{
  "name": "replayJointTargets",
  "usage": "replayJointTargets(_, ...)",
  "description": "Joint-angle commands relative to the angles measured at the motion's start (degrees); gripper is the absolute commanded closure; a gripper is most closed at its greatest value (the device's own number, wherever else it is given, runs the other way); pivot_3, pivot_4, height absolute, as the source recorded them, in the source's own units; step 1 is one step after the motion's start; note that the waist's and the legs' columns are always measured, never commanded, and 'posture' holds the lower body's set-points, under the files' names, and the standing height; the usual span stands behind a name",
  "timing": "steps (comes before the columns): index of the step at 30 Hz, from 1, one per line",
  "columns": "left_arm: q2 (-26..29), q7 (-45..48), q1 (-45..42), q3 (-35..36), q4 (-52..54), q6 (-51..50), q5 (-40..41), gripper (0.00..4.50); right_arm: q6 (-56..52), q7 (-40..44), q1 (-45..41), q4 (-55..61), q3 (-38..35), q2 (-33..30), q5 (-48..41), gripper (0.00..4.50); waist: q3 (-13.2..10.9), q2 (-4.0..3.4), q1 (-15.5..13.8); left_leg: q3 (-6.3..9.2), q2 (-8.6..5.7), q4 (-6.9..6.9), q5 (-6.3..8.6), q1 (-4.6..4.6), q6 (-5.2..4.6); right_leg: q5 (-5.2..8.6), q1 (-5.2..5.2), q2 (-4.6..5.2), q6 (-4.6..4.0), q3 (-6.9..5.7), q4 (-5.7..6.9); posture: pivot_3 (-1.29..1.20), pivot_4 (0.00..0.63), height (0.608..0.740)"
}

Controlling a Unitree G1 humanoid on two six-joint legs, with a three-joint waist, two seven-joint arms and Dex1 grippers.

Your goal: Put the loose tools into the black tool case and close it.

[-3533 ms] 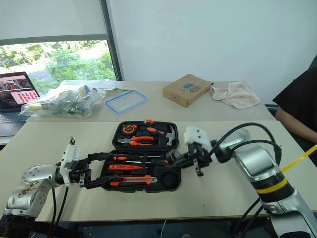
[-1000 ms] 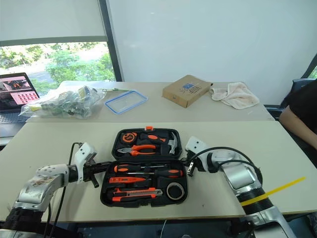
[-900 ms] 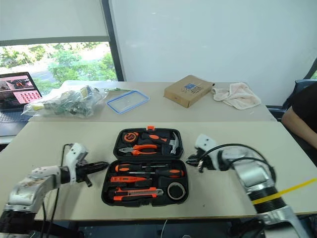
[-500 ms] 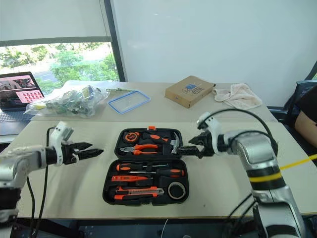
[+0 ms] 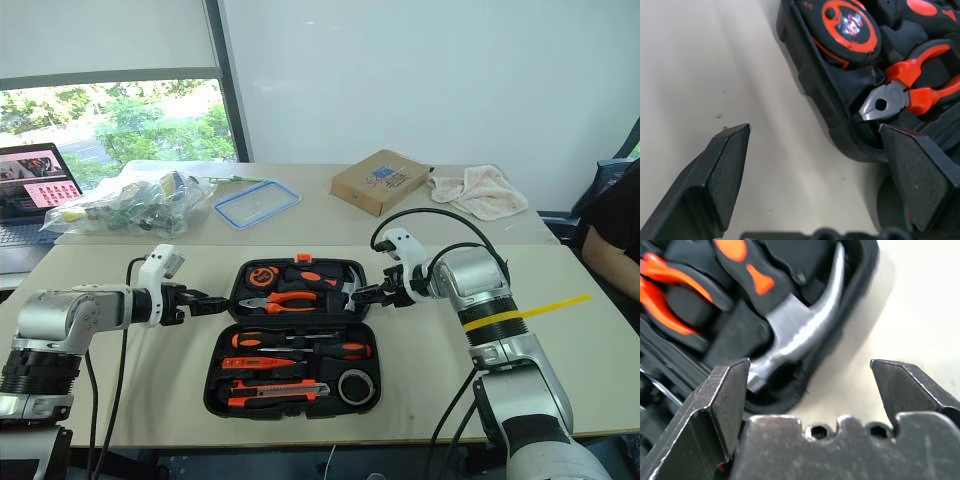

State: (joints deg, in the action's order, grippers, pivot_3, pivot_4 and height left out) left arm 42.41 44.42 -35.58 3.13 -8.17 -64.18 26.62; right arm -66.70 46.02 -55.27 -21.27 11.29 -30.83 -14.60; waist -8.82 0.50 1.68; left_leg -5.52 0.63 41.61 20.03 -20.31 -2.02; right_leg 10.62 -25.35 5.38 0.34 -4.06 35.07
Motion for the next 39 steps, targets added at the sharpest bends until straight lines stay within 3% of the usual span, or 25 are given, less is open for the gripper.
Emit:
replayJointTargets(1, 0.7, -0.7, -0.3, 0.3, 1.9, -0.6, -0.2, 0.00, 1.5, -0.8, -1.0, -1.0, 0.3, -0.1, 1.2, 0.64, 0.0, 0.00, 0.3, 0.00, 0.00, 0.00, -0.01, 0.00, 0.02, 0.00, 0.00, 0.00, 0.00, 0.00, 0.00, 0.00, 0.150, 0.740)
replayJointTargets(2, 0.7, -0.8, -0.3, 0.3, 1.7, -0.6, -0.2, 0.00, 1.4, -0.9, -0.9, -1.1, 0.4, 0.0, 1.3, 0.94, 0.0, 0.00, 0.5, 0.00, 0.00, 0.00, -0.03, 0.00, 0.05, 0.00, 0.00, 0.00, 0.00, 0.00, 0.01, 0.00, 0.150, 0.740)
replayJointTargets(3, 0.5, -1.1, -0.3, 0.4, 1.5, -0.7, -0.3, 0.51, 1.5, -0.9, -0.7, -1.1, 0.6, 0.0, 1.5, 1.36, 0.0, 0.00, 0.6, 0.01, 0.01, 0.00, -0.04, 0.01, 0.07, 0.00, 0.00, 0.00, 0.00, 0.00, 0.02, 0.00, 0.150, 0.740)
replayJointTargets(4, 0.4, -1.4, -0.3, 0.4, 1.4, -0.8, -0.3, 0.58, 1.4, -0.8, -0.6, -1.3, 0.7, 0.1, 1.5, 1.57, 0.0, 0.00, 0.7, 0.01, 0.02, 0.00, -0.05, 0.03, 0.08, 0.00, 0.02, -0.01, -0.01, 0.00, 0.02, 0.00, 0.150, 0.740)
replayJointTargets(12, -1.2, -2.9, -0.4, 1.9, -0.3, -2.1, 0.9, 3.52, 1.3, -2.6, -1.7, -5.3, -0.8, 2.8, 1.4, 4.32, 0.0, 0.00, 0.6, 0.09, 0.06, 0.12, -0.09, 0.16, 0.15, 0.00, 0.24, 0.04, 0.00, 0.05, 0.13, 0.00, 0.150, 0.740)
replayJointTargets(15, -2.4, -3.7, -0.1, 3.6, -1.0, -1.8, 1.5, 4.49, 1.9, -2.3, -1.9, -6.1, -1.0, 3.4, 1.5, 4.50, 0.0, 0.00, 0.6, 0.13, 0.09, 0.14, -0.15, 0.23, 0.22, -0.03, 0.26, 0.03, -0.04, 0.13, 0.22, 0.00, 0.150, 0.740)
replayJointTargets(19, -4.8, -4.5, 1.1, 7.9, -1.0, 1.2, 3.1, 4.49, 6.1, -0.3, -0.5, -2.0, -4.3, 3.4, -1.1, 4.50, 0.0, 0.00, 0.5, 0.32, 0.11, 0.13, -0.21, 0.27, 0.28, -0.06, 0.23, 0.02, -0.09, 0.15, 0.33, 0.00, 0.150, 0.740)
replayJointTargets(23, -7.9, -3.4, 2.8, 12.9, 0.1, 11.5, 4.1, 4.49, 18.9, 3.5, 4.0, 5.6, -7.8, 2.4, -2.8, 4.50, 0.0, 0.02, 0.4, 0.46, 0.10, 0.14, -0.22, 0.11, 0.26, -0.08, 0.06, 0.06, -0.11, 0.18, 0.36, 0.00, 0.150, 0.740)
replayJointTargets(26, -11.6, -1.4, 6.0, 15.3, 1.6, 32.7, 1.0, 4.49, 35.7, 6.2, 10.3, 11.5, -7.4, -1.3, 0.8, 4.50, 0.0, 0.01, 0.3, 0.44, 0.08, 0.10, -0.22, -0.06, 0.26, -0.09, -0.17, 0.05, -0.13, 0.19, 0.33, 0.00, 0.150, 0.740)
replayJointTargets(32, -13.9, 0.0, 12.5, 13.7, 0.8, 51.8, -3.2, 4.49, 66.3, 4.2, 18.6, 8.7, -5.3, -3.1, 9.3, 4.50, 0.0, 0.02, 0.7, 0.00, -0.08, -0.02, -0.23, -0.52, 0.26, -0.10, -0.78, 0.02, -0.14, 0.10, 0.23, 0.00, 0.150, 0.740)
replayJointTargets(39, -7.9, 10.9, 22.3, 7.3, -5.6, 83.7, -15.0, 4.49, 96.9, 2.1, 25.8, 2.0, -1.4, -7.1, 19.6, 4.50, 0.0, 0.03, 0.8, -0.30, 0.01, -0.32, -0.23, -0.43, 0.26, -0.09, -0.75, 0.01, -0.13, 0.11, -0.04, 0.00, 0.150, 0.740)
